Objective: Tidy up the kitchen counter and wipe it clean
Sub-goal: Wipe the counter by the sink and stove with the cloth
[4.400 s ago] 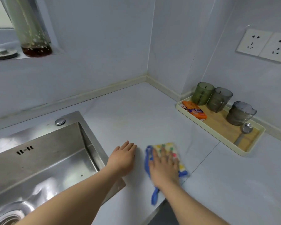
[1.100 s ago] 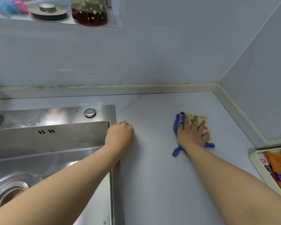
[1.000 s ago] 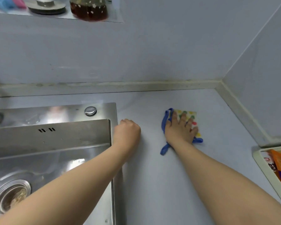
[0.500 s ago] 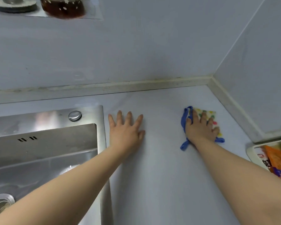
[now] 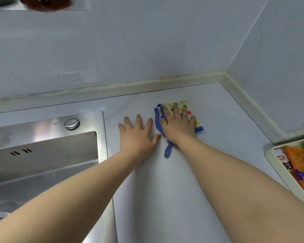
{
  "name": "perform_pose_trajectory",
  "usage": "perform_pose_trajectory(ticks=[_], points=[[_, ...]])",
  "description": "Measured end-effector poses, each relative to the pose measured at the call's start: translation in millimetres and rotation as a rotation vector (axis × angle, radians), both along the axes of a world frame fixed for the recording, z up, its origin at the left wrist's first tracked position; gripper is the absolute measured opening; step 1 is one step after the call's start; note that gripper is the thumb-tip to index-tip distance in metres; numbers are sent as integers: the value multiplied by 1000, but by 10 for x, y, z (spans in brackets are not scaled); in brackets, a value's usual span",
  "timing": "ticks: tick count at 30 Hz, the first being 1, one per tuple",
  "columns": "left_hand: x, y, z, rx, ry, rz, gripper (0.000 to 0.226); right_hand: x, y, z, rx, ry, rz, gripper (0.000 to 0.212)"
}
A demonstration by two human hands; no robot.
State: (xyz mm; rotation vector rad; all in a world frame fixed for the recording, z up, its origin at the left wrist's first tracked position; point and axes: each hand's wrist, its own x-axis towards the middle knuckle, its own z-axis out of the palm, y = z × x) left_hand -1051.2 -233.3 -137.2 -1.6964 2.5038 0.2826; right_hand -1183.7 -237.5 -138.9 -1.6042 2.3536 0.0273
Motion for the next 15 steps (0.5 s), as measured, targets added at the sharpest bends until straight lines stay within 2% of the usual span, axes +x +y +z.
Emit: perform_pose_trajectory(ticks=[2, 6, 9, 12, 15], points=[[5, 0, -12, -4, -14, -4, 65, -164, 49, -11, -6, 14, -37, 52], [10, 26, -63, -19, 13, 15, 64, -643, 316, -11, 1, 36, -314, 52], [0, 28, -62, 8, 33, 35, 63, -788, 559, -3, 19, 38, -440, 52], [35, 65, -51, 33, 46, 23, 60, -615, 708, -15, 25, 8, -460, 53], [138, 253, -56, 30, 54, -35, 57, -285, 902, -9, 14, 2, -387, 52]])
